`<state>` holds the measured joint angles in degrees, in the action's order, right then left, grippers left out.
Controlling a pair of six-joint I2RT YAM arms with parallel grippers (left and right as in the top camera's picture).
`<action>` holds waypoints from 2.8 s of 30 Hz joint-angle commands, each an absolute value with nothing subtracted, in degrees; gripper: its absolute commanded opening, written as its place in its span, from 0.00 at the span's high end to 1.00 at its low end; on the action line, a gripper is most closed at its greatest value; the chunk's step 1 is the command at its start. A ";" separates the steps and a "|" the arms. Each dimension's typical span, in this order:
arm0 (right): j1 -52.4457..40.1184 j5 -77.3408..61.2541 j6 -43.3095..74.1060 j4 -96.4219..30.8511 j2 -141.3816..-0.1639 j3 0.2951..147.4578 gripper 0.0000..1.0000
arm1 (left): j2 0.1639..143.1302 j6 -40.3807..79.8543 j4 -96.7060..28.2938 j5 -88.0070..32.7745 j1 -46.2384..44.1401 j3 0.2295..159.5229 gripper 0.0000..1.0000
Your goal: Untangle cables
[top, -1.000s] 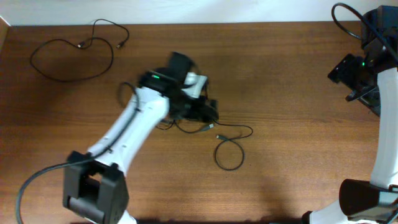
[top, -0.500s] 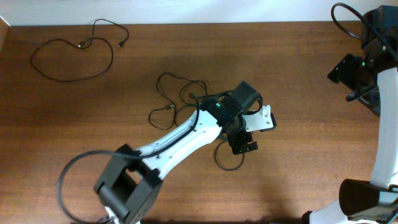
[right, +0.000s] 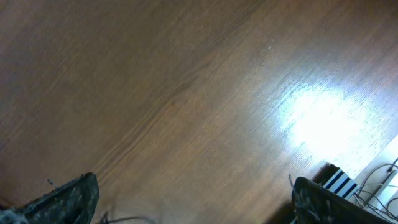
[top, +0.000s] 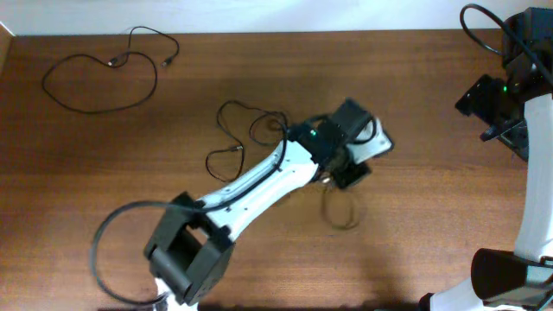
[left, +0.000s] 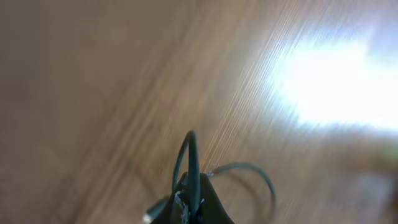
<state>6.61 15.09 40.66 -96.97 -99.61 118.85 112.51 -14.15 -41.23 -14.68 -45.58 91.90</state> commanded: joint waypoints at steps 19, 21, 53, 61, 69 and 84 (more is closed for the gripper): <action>6.79 14.98 40.73 -97.10 -99.72 118.50 0.01 | 77.87 15.79 -41.01 -7.68 -11.84 106.17 1.00; 6.79 14.98 40.73 -97.10 -99.72 118.50 0.02 | 77.87 19.31 -43.70 -11.88 -5.34 106.17 1.00; 6.79 14.98 40.73 -97.10 -99.72 118.50 0.02 | 99.07 -15.92 -37.93 4.40 -40.05 57.54 0.16; 6.79 14.98 40.73 -97.10 -99.72 118.50 0.02 | 102.04 -15.92 -36.45 12.51 -40.66 55.35 0.36; 6.79 15.00 40.73 -97.10 -99.72 118.50 0.02 | 104.44 -15.90 -36.60 12.51 -40.58 56.66 1.00; 6.79 14.98 40.73 -97.10 -99.72 118.50 0.02 | 76.64 -2.28 -55.13 -2.31 -34.76 92.64 0.99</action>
